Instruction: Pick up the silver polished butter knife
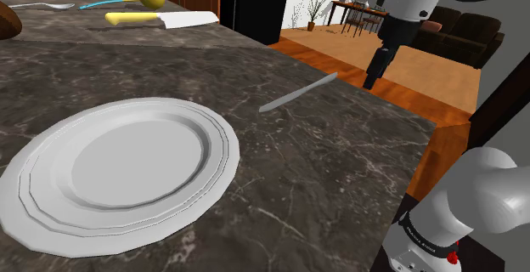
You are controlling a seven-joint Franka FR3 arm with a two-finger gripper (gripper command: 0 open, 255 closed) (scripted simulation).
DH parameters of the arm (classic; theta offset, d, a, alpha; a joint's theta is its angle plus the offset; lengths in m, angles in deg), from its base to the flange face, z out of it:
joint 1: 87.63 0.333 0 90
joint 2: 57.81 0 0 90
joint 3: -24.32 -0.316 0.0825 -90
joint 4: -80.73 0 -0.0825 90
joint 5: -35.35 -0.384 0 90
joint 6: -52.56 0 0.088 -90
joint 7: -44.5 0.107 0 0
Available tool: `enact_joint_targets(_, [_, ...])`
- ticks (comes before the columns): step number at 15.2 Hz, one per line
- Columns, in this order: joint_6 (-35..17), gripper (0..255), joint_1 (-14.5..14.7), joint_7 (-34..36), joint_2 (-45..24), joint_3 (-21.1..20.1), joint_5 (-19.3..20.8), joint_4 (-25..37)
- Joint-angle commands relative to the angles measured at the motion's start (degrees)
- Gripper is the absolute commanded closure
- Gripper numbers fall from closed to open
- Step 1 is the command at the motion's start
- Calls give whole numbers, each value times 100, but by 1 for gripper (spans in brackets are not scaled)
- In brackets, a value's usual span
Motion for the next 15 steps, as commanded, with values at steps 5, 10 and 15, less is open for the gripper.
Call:
enact_joint_targets(5, [57, 0, 522, -1116, -792, -63, 102, 782])
enact_joint_targets(10, [242, 0, 1130, -2486, -1585, -235, 191, 1689])
enact_joint_targets(15, [497, 0, 1693, -3836, -2158, -488, 256, 2459])
